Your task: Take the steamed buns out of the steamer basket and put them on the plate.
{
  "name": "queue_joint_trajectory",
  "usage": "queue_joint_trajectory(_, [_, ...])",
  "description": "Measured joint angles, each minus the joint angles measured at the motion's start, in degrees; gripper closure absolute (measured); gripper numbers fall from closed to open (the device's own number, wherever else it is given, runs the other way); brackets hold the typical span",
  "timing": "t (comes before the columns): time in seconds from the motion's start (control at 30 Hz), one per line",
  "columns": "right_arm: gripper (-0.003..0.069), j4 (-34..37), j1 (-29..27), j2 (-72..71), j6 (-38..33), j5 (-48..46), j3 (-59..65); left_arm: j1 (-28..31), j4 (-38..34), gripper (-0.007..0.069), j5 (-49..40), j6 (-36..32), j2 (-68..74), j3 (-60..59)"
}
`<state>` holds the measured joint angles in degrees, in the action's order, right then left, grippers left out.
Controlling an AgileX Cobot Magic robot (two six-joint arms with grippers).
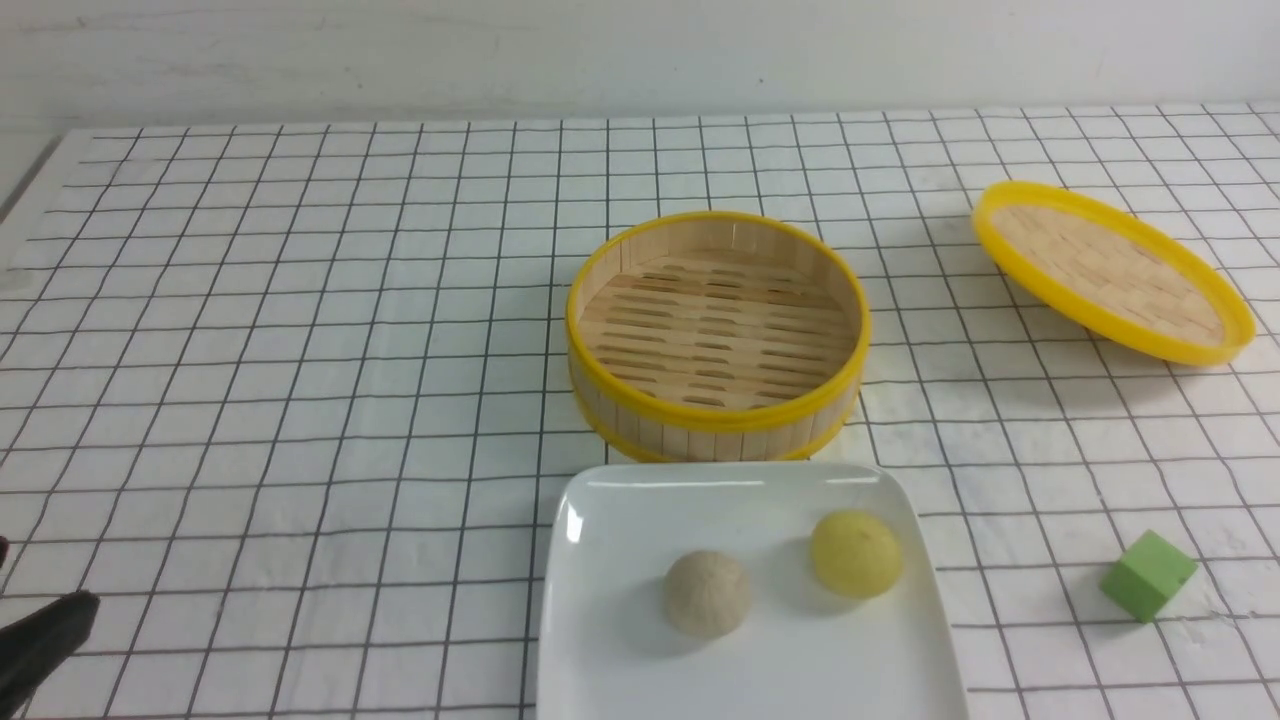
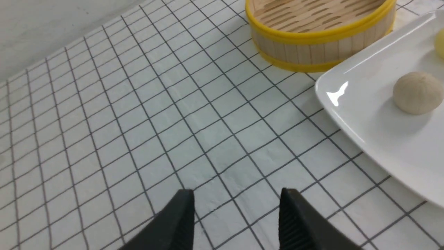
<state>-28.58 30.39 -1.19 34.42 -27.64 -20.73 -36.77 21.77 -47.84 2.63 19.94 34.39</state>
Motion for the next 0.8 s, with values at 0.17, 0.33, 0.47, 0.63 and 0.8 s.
queue_joint_trajectory(0.17, [0.0542, 0.19, 0.00, 0.00, 0.00, 0.00, 0.00, 0.00, 4.07, 0.0269, 0.00, 0.00, 0.00, -0.06])
queue_joint_trajectory(0.33, [0.0538, 0.19, 0.00, 0.00, 0.00, 0.00, 0.00, 0.00, 7.38, 0.0269, 0.00, 0.00, 0.00, -0.06])
queue_joint_trajectory(0.47, [0.0534, 0.19, 0.00, 0.00, 0.00, 0.00, 0.00, 0.00, 8.84, 0.0269, 0.00, 0.00, 0.00, -0.06])
queue_joint_trajectory(0.63, [0.0531, 0.19, 0.00, 0.00, 0.00, 0.00, 0.00, 0.00, 9.12, 0.0269, 0.00, 0.00, 0.00, -0.06])
queue_joint_trajectory(0.8, [0.0527, 0.19, 0.00, 0.00, 0.00, 0.33, 0.77, 0.00, 9.23, 0.0269, 0.00, 0.00, 0.00, -0.06])
